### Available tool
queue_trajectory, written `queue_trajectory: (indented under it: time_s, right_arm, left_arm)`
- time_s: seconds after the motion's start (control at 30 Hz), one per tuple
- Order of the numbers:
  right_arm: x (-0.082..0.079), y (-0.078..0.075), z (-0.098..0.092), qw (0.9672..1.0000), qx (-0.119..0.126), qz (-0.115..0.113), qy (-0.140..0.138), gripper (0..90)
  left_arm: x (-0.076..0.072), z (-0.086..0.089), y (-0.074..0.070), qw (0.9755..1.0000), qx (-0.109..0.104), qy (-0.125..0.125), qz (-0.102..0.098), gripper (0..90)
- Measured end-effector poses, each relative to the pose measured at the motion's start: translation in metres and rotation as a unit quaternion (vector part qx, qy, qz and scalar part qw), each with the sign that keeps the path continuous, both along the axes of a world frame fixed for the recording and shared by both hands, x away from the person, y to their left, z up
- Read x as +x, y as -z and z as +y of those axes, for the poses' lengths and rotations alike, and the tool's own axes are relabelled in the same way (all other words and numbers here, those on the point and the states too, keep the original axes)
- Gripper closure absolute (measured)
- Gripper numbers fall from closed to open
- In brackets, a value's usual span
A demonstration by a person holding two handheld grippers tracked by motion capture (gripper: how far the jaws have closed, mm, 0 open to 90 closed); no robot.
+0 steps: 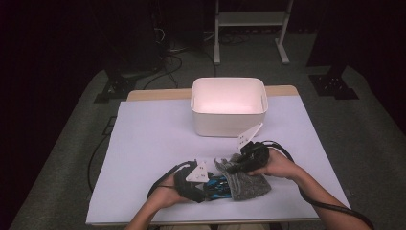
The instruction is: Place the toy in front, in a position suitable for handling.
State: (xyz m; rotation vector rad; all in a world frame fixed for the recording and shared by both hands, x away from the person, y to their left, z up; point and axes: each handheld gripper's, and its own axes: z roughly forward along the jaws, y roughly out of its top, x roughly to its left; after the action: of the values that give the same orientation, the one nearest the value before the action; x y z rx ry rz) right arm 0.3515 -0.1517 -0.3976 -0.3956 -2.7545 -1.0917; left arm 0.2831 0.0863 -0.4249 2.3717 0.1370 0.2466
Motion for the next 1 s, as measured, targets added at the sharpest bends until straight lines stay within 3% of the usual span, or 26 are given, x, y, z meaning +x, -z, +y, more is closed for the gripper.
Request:
queue_trajectory:
  time_s: [0.2,0.37,0.43,0.53,0.6,0.67,0.73,0.87,0.9,0.93,1.0]
  right_arm:
    - [-0.003,0.008,-0.001,0.9994,0.006,0.033,-0.009,80.4]
    - [-0.008,0.006,0.001,0.9998,-0.003,0.019,-0.007,80.7]
    - [-0.010,0.007,0.000,0.9998,0.005,0.016,-0.005,80.8]
    - [-0.012,0.008,-0.002,0.9997,0.013,0.019,-0.003,81.0]
    - [-0.015,0.006,-0.003,0.9997,0.015,0.016,-0.009,81.1]
    - [-0.018,0.004,-0.003,0.9998,0.013,0.011,-0.009,81.0]
    - [-0.021,0.003,-0.003,0.9998,0.012,0.005,-0.012,81.0]
    - [-0.027,0.000,-0.003,0.9998,0.012,-0.005,-0.018,81.0]
    - [-0.028,-0.001,-0.003,0.9998,0.011,-0.006,-0.018,80.9]
    - [-0.029,-0.001,-0.002,0.9997,0.010,-0.011,-0.019,80.9]
    - [-0.031,-0.002,-0.002,0.9996,0.009,-0.015,-0.022,80.8]
  left_arm:
    - [-0.006,-0.001,-0.003,0.9996,0.015,0.009,-0.024,41.3]
    - [-0.006,0.000,-0.002,0.9996,0.012,0.010,-0.025,41.6]
    - [-0.005,0.001,-0.002,0.9997,0.007,0.010,-0.022,42.3]
    - [0.000,0.001,-0.002,1.0000,0.006,0.007,0.003,40.1]
    - [0.006,0.002,0.002,0.9992,-0.008,-0.002,0.038,35.0]
    - [0.011,0.001,0.007,0.9963,-0.027,-0.015,0.080,30.7]
    - [0.017,0.002,0.011,0.9923,-0.043,-0.013,0.115,30.2]
    - [0.024,0.001,0.018,0.9808,-0.068,-0.002,0.183,36.8]
    - [0.025,0.002,0.020,0.9762,-0.076,0.005,0.203,40.4]
    - [0.025,0.002,0.021,0.9742,-0.081,0.008,0.211,46.9]
    - [0.024,0.003,0.021,0.9736,-0.084,0.017,0.212,49.4]
